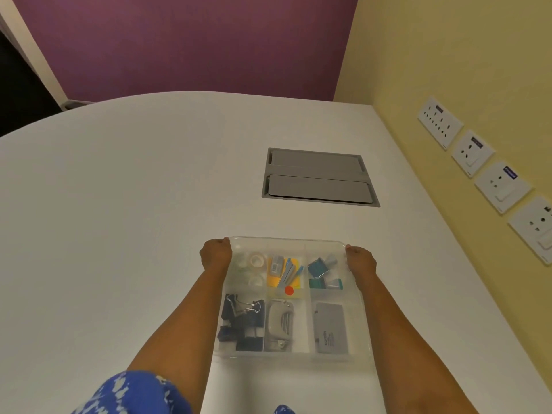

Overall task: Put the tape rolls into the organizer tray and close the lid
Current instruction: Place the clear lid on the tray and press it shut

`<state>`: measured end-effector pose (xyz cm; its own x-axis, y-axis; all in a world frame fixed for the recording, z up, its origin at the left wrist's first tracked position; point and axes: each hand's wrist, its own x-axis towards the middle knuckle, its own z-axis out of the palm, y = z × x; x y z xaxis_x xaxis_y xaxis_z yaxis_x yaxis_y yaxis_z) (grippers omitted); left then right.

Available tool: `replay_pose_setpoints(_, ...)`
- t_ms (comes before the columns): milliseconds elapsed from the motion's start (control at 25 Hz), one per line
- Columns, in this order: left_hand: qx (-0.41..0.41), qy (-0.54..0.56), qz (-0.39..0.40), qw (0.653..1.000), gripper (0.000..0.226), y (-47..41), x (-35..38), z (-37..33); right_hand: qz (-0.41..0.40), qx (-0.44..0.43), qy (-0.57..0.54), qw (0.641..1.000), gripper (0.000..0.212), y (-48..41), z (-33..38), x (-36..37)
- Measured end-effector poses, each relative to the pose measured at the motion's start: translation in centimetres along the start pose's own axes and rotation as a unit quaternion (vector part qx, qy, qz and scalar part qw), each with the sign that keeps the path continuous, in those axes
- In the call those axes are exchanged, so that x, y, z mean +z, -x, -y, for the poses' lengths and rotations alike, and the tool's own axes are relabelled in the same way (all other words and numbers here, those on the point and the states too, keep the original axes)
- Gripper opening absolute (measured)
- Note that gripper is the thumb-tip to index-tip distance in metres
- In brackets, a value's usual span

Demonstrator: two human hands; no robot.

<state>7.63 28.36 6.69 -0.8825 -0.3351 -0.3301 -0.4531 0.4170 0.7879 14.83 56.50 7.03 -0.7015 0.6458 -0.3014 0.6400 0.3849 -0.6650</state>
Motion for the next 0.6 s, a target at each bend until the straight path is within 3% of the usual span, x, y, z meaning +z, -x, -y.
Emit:
replay_pose_setpoints(200, -0.037, 0.066, 0.004, 0.997, 0.034, -1.0, 0.7, -0.3, -0.015, 0.044, -0.067, 0.997, 0.043, -1.6, 0.3, 1.0)
replay_pose_setpoints(600, -0.092, 0.096, 0.001, 0.991, 0.039, -2.0, 1.6, -0.2, -0.039, 0.05, -0.071, 0.996, 0.05, -2.6, 0.4, 2.4)
